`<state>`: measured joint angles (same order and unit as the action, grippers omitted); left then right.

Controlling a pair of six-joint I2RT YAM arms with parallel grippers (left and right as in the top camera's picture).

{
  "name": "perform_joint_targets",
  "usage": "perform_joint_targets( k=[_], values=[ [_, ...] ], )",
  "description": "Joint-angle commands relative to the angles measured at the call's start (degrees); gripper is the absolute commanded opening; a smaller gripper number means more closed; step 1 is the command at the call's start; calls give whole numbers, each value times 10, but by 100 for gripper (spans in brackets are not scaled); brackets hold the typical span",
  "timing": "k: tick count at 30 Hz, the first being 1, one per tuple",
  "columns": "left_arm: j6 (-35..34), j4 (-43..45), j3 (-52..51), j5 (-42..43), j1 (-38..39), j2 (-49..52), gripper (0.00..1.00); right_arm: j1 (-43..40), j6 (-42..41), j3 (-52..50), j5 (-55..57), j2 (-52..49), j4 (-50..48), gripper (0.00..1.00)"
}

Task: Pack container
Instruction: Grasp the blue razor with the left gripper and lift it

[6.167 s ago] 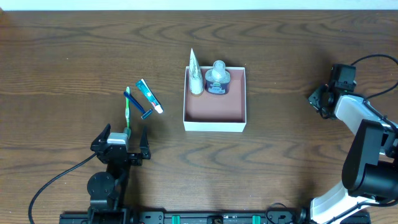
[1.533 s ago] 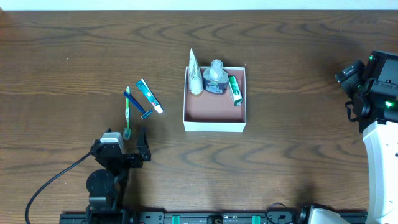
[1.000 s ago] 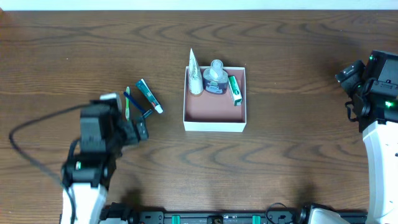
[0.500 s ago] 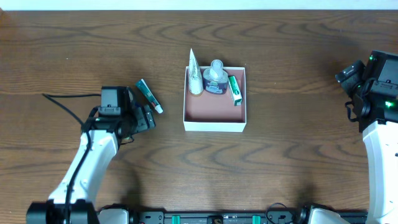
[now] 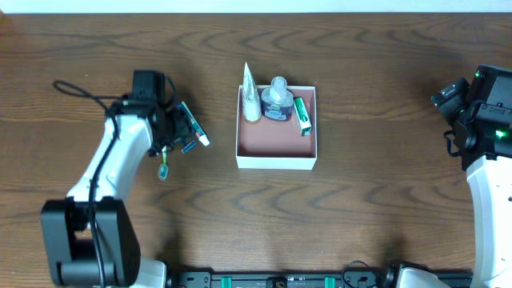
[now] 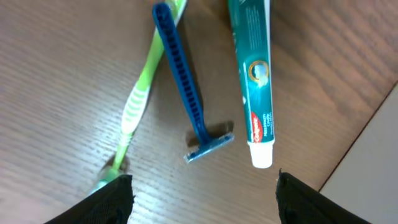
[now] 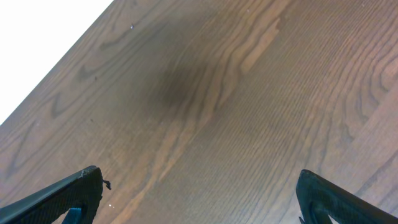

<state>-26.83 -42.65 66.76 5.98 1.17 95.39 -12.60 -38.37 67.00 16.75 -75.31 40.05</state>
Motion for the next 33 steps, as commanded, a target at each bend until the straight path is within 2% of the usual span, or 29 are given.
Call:
perform_joint_targets(
  k=[1,12,22,29,33],
  values=[
    [-21,-30,48,-16,-2,27,74,-3,1,5,12,-1,1,99],
    [-70,-38,54,-11,-2,69,72,-3,1,5,12,-1,1,99],
    [-70,-7,54,-11,-2,119,64,-3,1,5,12,-1,1,99],
    [-76,19,54,-12,-2,141,62,-3,1,5,12,-1,1,99],
    [-78,30,54,-23,-2,146,57,-3,1,5,12,-1,1,99]
  ],
)
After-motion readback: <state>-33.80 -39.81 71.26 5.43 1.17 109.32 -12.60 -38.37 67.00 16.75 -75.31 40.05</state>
